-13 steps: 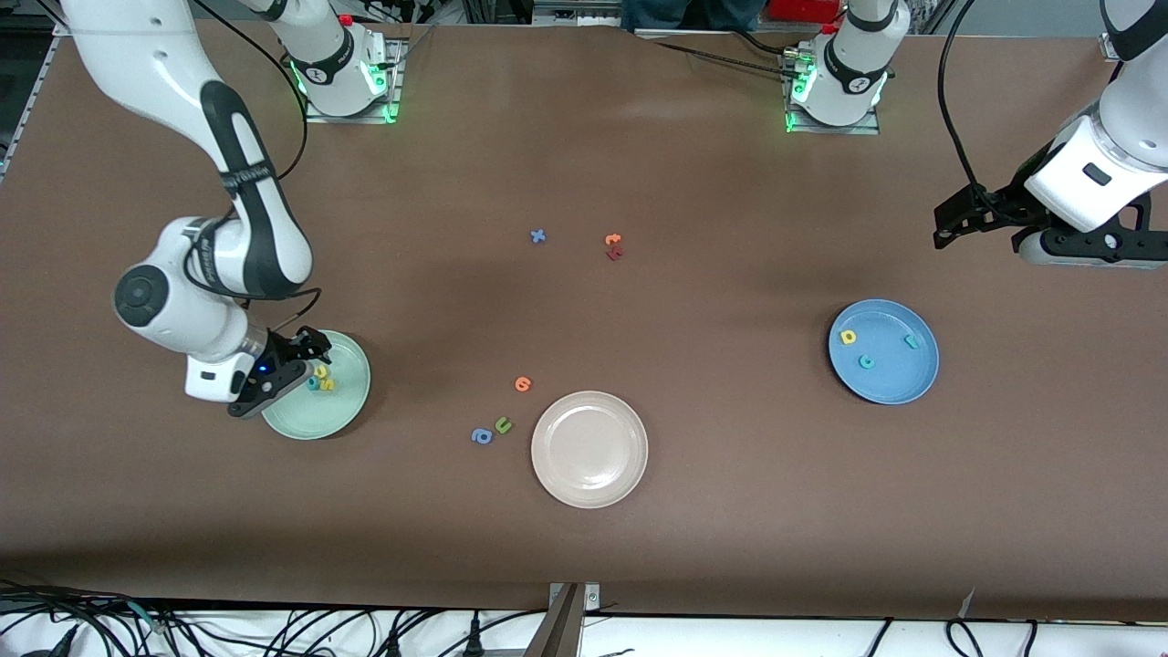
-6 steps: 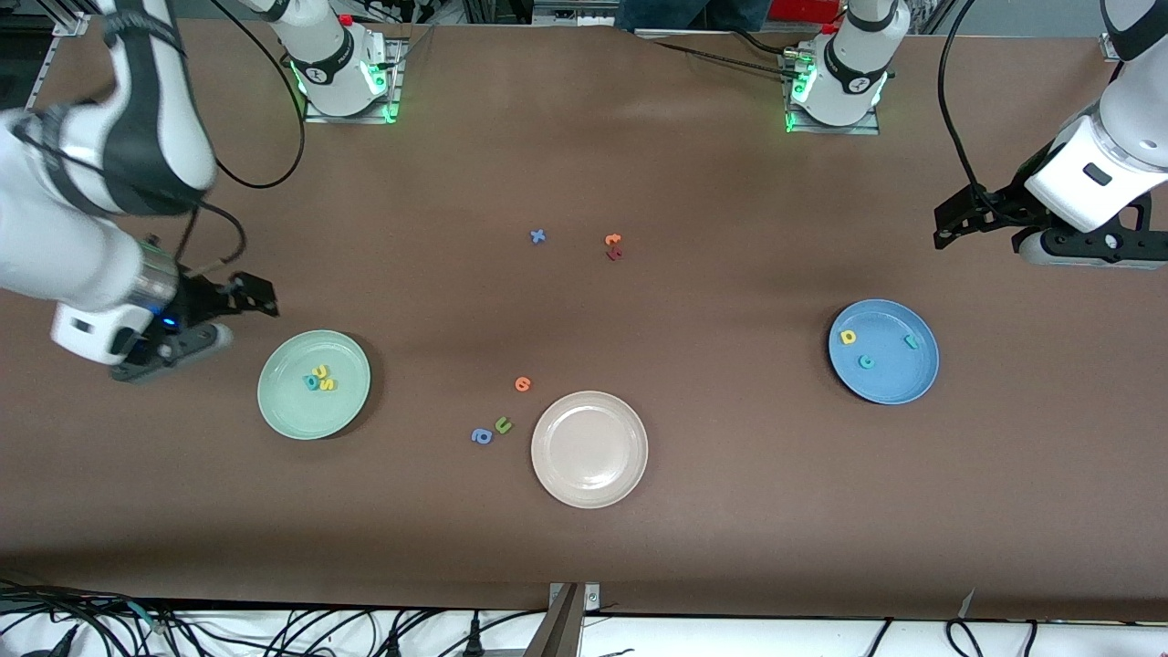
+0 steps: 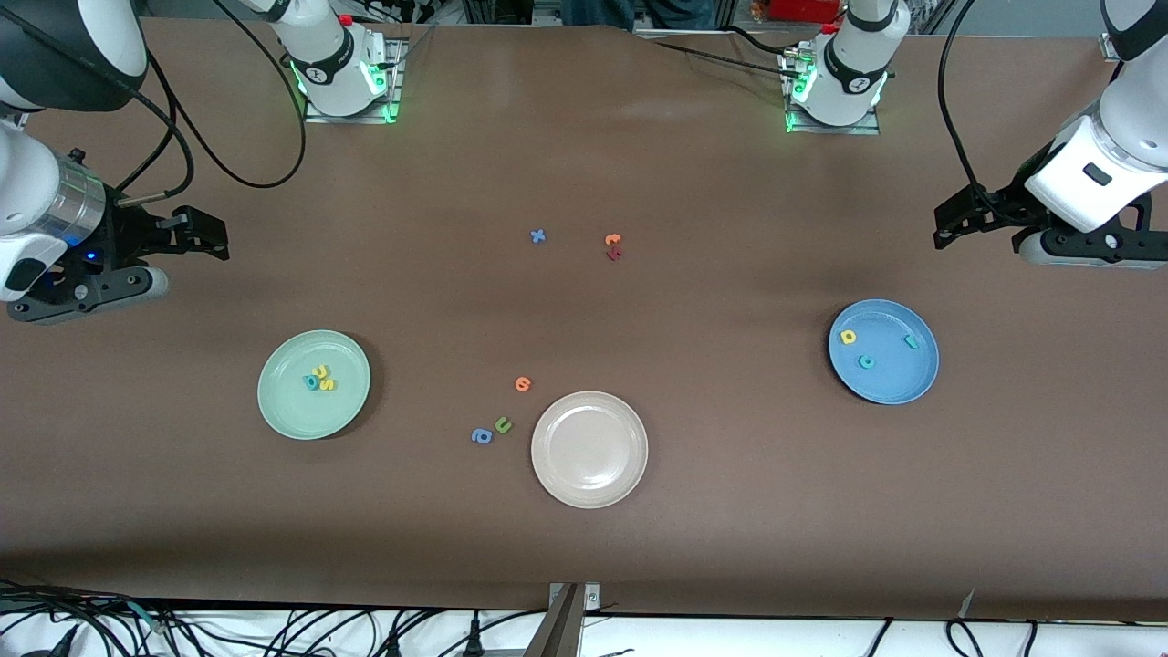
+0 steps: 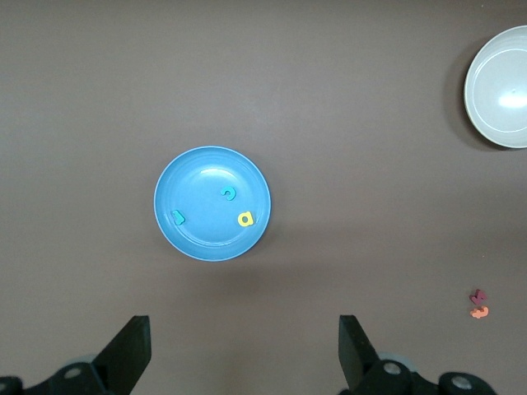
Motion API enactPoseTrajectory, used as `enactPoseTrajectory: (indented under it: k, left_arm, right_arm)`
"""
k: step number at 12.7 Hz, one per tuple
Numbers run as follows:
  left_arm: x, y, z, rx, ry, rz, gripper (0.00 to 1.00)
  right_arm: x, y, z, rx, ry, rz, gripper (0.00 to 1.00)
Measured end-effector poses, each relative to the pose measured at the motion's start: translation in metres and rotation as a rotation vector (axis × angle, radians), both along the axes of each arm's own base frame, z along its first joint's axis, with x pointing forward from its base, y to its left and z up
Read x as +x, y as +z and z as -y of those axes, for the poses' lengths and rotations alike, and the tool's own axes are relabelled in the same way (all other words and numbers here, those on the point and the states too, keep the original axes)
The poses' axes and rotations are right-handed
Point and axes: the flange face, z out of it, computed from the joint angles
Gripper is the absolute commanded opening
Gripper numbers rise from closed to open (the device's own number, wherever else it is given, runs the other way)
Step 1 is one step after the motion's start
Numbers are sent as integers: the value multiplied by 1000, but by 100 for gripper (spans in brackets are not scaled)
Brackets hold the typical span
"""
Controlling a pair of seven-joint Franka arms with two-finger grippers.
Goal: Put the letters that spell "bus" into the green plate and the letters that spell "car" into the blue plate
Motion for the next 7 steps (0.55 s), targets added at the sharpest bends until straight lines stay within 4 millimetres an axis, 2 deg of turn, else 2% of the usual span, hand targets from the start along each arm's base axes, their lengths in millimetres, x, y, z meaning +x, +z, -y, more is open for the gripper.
enactPoseTrajectory:
  k: [2,4,7]
  left_arm:
    - [0,0,0,0,0,0,100]
    - [0,0,0,0,0,0,100]
    - [0,0,0,0,0,0,100]
  right_arm:
    - [1,-1,0,-1,-10,4,100]
    - [4,9,2,2,-15,56,100]
    - [-4,23,22,14,-44,126,100]
